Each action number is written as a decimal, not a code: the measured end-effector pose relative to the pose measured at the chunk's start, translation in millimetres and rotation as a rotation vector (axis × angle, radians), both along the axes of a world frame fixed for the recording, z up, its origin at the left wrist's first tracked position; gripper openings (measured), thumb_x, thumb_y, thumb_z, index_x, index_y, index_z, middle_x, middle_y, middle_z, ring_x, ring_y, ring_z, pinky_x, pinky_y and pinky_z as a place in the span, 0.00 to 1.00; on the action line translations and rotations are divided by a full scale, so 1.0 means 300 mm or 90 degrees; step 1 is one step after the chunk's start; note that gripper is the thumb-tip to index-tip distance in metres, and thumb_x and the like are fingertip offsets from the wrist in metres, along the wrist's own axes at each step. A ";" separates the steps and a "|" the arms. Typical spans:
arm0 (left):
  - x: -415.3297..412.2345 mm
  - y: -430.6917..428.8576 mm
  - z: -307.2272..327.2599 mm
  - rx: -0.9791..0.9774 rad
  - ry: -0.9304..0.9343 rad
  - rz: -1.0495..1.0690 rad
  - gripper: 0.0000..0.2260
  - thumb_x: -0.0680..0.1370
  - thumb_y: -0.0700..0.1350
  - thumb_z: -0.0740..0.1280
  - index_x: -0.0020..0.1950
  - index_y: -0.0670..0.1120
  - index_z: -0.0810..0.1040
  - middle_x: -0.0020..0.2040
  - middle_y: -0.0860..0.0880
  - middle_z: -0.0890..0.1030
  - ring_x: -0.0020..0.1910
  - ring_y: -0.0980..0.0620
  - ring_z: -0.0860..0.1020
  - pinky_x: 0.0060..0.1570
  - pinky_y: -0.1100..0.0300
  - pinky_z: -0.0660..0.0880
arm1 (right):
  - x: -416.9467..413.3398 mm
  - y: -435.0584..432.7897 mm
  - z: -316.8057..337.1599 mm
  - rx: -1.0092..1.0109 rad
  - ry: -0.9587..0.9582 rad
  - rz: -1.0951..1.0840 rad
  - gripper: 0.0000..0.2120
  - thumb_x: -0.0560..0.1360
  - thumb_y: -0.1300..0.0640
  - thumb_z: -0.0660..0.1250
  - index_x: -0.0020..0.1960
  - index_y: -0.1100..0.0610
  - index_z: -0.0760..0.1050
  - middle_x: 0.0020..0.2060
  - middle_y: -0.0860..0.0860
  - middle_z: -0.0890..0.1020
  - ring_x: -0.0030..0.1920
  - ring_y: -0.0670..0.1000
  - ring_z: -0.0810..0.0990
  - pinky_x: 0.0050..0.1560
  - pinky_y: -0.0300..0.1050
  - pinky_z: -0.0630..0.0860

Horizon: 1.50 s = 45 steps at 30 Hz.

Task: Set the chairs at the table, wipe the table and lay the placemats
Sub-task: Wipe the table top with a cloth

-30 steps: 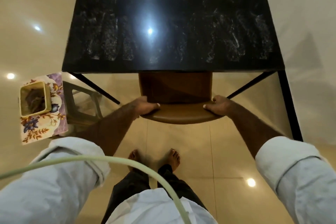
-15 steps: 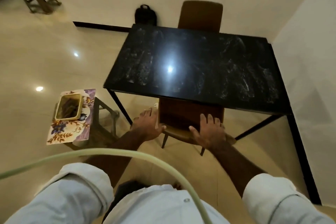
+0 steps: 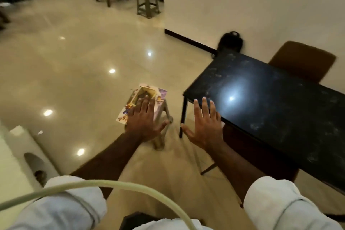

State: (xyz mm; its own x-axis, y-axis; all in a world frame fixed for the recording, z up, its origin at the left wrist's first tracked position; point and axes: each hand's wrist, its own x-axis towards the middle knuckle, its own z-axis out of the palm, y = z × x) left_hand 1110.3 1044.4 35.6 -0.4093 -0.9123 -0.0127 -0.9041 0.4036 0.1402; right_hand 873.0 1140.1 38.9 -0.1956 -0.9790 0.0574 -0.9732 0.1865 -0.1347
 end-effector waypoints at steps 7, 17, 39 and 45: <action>0.531 -0.128 0.022 -0.020 -0.049 0.098 0.53 0.77 0.81 0.46 0.90 0.47 0.40 0.90 0.44 0.38 0.89 0.39 0.40 0.85 0.35 0.50 | 0.459 -0.297 0.017 -0.052 -0.006 0.116 0.52 0.77 0.23 0.56 0.90 0.53 0.51 0.88 0.60 0.56 0.86 0.67 0.57 0.79 0.71 0.64; 1.044 -0.275 -0.088 0.007 -0.063 0.182 0.54 0.76 0.83 0.42 0.90 0.47 0.38 0.89 0.44 0.36 0.88 0.40 0.36 0.86 0.36 0.47 | 0.925 -0.596 -0.093 -0.046 -0.001 0.213 0.53 0.77 0.23 0.62 0.89 0.56 0.54 0.88 0.61 0.56 0.86 0.68 0.57 0.77 0.73 0.67; 1.389 -1.495 -0.191 -0.028 -0.088 0.181 0.55 0.77 0.82 0.46 0.89 0.45 0.37 0.88 0.44 0.32 0.87 0.40 0.33 0.84 0.32 0.45 | 1.269 -1.863 -0.238 0.014 -0.032 0.246 0.59 0.76 0.20 0.58 0.90 0.52 0.36 0.88 0.59 0.37 0.88 0.67 0.41 0.81 0.73 0.60; 1.494 -1.964 -0.218 -0.041 -0.092 0.099 0.55 0.77 0.82 0.47 0.89 0.45 0.38 0.89 0.44 0.34 0.88 0.40 0.35 0.84 0.32 0.46 | 1.367 -2.205 -0.275 0.005 -0.019 0.168 0.58 0.76 0.20 0.57 0.90 0.52 0.39 0.89 0.58 0.39 0.88 0.67 0.43 0.82 0.73 0.61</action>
